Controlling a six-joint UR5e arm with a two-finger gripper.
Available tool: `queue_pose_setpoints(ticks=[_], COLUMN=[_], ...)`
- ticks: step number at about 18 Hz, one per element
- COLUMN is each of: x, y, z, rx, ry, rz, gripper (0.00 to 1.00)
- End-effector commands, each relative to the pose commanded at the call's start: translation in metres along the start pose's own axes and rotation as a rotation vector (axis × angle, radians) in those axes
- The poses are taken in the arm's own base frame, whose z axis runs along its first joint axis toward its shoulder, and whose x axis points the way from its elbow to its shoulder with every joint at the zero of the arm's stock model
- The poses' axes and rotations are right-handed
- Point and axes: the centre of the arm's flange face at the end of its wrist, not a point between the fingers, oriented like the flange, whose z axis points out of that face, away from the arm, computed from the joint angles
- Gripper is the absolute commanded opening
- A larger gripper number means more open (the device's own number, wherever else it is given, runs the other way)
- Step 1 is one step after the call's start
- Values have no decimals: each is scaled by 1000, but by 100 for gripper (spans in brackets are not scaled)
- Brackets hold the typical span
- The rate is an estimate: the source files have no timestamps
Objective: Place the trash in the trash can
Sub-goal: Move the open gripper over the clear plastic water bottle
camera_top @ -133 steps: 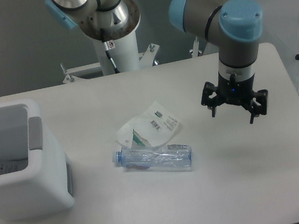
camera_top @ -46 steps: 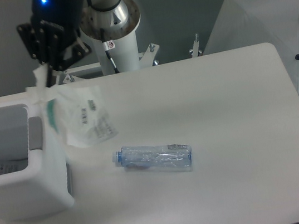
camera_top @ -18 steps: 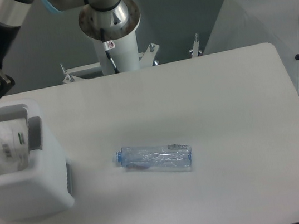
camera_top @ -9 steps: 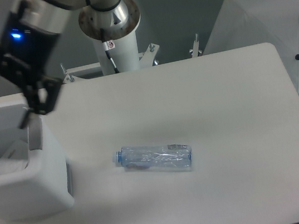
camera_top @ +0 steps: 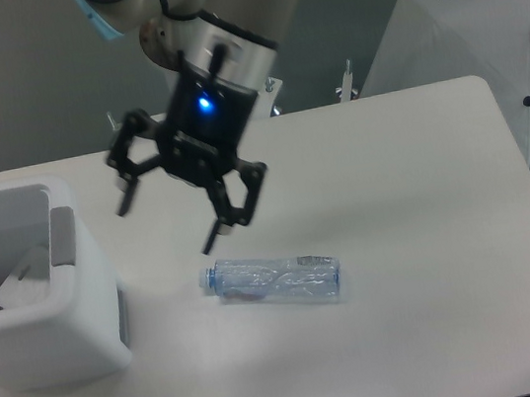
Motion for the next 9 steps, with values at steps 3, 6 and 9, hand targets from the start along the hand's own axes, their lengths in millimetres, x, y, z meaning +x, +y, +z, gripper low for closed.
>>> queue_pose_setpoints(ticks=[3,6,9], x=[-9,-11,-10], y=[26,41,64], z=[30,45,66], rx=[-100,-143,-191], ry=[3,14,53], rz=[42,85,161], gripper=[100,100,100])
